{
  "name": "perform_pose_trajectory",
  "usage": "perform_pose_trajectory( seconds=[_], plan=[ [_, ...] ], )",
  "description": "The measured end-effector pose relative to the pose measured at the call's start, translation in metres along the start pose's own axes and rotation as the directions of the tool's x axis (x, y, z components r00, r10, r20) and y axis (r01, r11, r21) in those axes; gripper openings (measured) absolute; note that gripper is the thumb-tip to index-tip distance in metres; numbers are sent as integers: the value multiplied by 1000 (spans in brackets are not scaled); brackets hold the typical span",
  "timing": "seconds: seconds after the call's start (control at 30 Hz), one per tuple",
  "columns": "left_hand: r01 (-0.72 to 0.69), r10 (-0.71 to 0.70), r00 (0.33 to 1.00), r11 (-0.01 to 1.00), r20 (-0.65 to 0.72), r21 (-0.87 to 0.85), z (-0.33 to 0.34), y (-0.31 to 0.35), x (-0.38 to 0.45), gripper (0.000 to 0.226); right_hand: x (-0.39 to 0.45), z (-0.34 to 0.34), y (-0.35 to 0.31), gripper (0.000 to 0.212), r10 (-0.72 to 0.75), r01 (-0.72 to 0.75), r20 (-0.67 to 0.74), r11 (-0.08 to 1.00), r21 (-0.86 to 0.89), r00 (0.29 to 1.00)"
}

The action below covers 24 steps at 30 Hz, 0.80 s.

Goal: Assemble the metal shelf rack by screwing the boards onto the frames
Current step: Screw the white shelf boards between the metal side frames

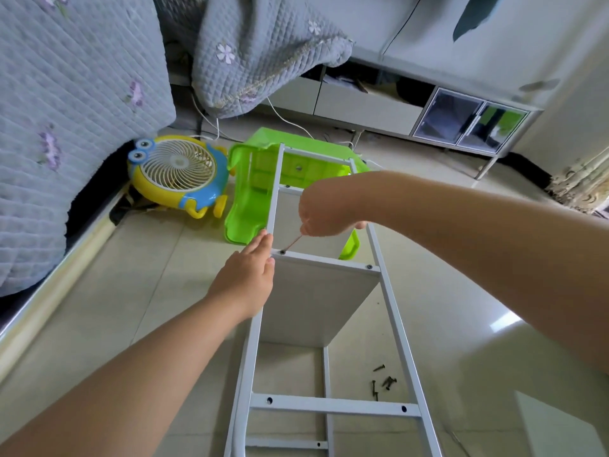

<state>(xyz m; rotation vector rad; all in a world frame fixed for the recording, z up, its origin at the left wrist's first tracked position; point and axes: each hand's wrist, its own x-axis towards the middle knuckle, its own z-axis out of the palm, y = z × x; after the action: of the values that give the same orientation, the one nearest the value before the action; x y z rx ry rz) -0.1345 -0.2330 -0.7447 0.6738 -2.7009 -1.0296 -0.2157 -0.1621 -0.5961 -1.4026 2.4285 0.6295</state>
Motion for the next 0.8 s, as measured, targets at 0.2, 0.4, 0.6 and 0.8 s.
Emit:
perform_pose_trajectory(
  seconds=[0.2, 0.4, 0.6, 0.8],
  plan=[
    [8, -8, 1000, 1000, -1, -17, -1, 0, -1, 49, -14, -5, -3, 32, -180, 143, -92, 938, -316, 979],
    [-3, 2, 1000, 999, -3, -50, -1, 1, -7, 49, 5, -6, 9, 22, 55, -78, 92, 957, 279, 994],
    [-12, 12, 999, 1000, 39, -17, -2, -1, -8, 49, 4, 11, 23, 28, 117, -246, 239, 735, 632, 964],
    [-45, 14, 997, 902, 75, 430, -13, 5, -2, 50, -23, 44, 74, 30, 315, -290, 138, 509, 810, 939]
  ],
)
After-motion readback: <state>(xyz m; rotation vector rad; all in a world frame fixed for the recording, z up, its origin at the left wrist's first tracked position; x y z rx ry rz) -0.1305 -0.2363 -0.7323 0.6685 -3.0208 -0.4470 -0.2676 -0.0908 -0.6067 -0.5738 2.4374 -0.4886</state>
